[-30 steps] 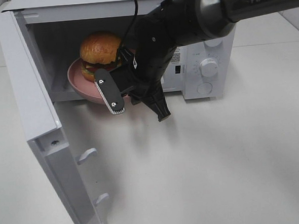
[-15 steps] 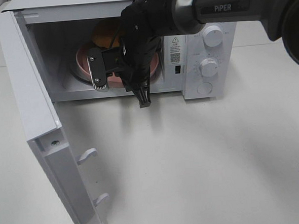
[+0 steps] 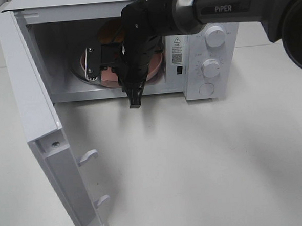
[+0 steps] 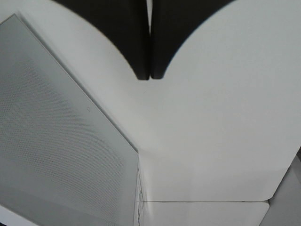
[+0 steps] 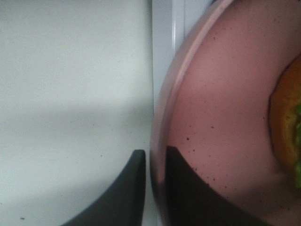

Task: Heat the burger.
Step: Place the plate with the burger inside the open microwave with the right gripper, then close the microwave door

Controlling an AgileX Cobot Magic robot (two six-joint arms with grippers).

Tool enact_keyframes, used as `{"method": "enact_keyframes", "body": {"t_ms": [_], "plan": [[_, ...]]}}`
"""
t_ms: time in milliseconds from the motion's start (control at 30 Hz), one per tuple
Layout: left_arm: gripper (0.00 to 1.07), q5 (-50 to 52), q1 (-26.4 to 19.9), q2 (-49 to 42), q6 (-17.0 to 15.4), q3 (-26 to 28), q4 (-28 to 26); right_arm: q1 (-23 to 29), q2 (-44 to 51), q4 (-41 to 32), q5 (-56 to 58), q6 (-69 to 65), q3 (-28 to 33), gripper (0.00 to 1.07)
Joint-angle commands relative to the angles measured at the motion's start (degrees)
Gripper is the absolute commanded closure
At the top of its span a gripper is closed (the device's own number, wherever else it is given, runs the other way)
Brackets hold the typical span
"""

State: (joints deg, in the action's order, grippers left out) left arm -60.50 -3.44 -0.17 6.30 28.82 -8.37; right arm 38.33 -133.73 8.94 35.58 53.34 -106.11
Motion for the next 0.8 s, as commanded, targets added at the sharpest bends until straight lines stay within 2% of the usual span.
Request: {"method": "enact_keyframes", "body": {"t_ms": [33,67,100,133,167,233,333,400,800], "plan": [[1.06,0.9,-0.2,-1.2,-0.2,-0.2,-0.2,0.2,0.1,-1.0,0.1,-6.0,-0.4,0.75],[1.06,0.9,-0.2,-1.2,-0.2,-0.2,-0.2,0.2,0.1,-1.0,0.1,-7.1,-0.4,0.70],[1.06,0.9,-0.2,-1.2,-0.2,-0.2,-0.2,0.2,0.1,-1.0,0.1,-7.1,-0.4,0.70],[1.06,0.9,-0.2,-1.2,-0.2,-0.2,-0.2,0.2,0.3,-1.0,0.1,-8.9,-0.4,0.60],[1.06,0.9,-0.2,-1.2,-0.2,-0.2,-0.2,0.2,0.3,-1.0,0.1,-8.9,-0.4,0.60],[1.06,0.9,-0.2,-1.2,-0.2,-0.2,-0.2,0.2,0.9,-1.0,0.2,-15.0,-0.4,0.48],[1.06,0.9,-0.2,-1.2,-0.2,-0.2,-0.2,0.2,1.0,-1.0,0.2,-17.3,-0.4,0.45],[1.06,0.9,-0.2,-1.2,-0.2,-0.2,-0.2,0.2,1.3,-0.9,0.5,-25.7,-0.4,0.41],[1.06,0.9,-0.2,-1.2,-0.2,-0.2,-0.2,0.3,3.7,-1.0,4.7,-38.8,-0.4,0.41]]}}
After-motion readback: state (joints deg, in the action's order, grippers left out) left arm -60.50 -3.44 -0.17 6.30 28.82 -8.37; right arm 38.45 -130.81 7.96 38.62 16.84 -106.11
